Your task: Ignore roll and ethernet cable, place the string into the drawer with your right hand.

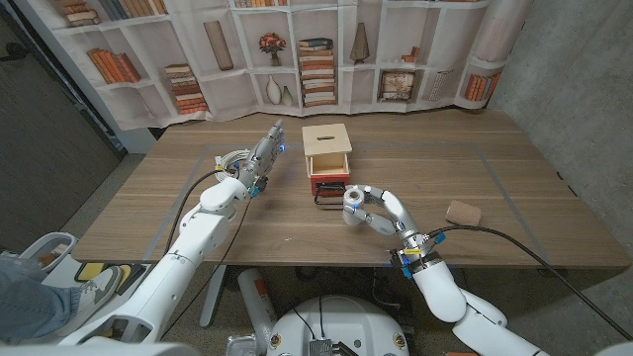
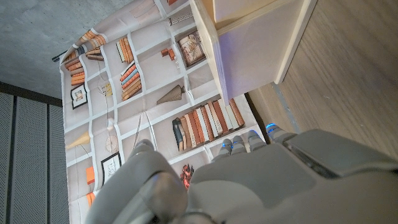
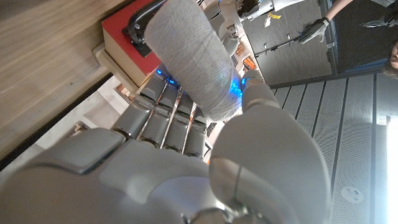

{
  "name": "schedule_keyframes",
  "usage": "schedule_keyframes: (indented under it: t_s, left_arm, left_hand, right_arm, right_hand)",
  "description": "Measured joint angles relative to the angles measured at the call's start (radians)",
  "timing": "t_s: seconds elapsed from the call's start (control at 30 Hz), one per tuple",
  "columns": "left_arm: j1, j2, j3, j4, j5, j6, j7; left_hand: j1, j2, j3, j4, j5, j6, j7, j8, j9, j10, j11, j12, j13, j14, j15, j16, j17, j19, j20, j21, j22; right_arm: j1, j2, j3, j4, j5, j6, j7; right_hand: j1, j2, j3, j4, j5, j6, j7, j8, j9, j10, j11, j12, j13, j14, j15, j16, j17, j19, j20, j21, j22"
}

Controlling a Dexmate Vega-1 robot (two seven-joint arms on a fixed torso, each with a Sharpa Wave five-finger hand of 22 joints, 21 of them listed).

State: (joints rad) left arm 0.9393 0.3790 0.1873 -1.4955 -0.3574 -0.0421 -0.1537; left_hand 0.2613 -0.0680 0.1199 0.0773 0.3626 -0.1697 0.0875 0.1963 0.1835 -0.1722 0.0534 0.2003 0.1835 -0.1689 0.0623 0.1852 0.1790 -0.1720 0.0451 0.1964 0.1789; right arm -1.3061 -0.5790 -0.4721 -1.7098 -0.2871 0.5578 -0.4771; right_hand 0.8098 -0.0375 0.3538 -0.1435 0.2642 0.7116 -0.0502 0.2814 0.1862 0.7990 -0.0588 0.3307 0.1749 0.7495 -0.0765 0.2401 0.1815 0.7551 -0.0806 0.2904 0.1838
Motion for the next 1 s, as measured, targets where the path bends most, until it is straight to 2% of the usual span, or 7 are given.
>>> schedule_keyframes:
  t_s: [1.0]
  left_arm:
    - [0.086,0.043,-0.040,-0.083,-0.022,-0.078,0.014]
  left_hand:
    - [0.004,0.004,-0.009,0.000,0.006,0.000,0.000,0.000,0.000,0.000,0.000,0.000,0.000,0.000,0.000,0.000,0.000,0.000,0.000,0.004,0.000]
  right_arm:
    - [0.071,-0.015,0.006,-0.039,0.026,-0.061,0.059]
  right_hand:
    - [-0.003,0.003,0.003,-0.003,-0.022,0.009,0.002,-0.014,0.000,0.011,-0.004,-0.021,-0.001,0.025,-0.011,-0.008,0.002,0.025,-0.003,0.006,0.005]
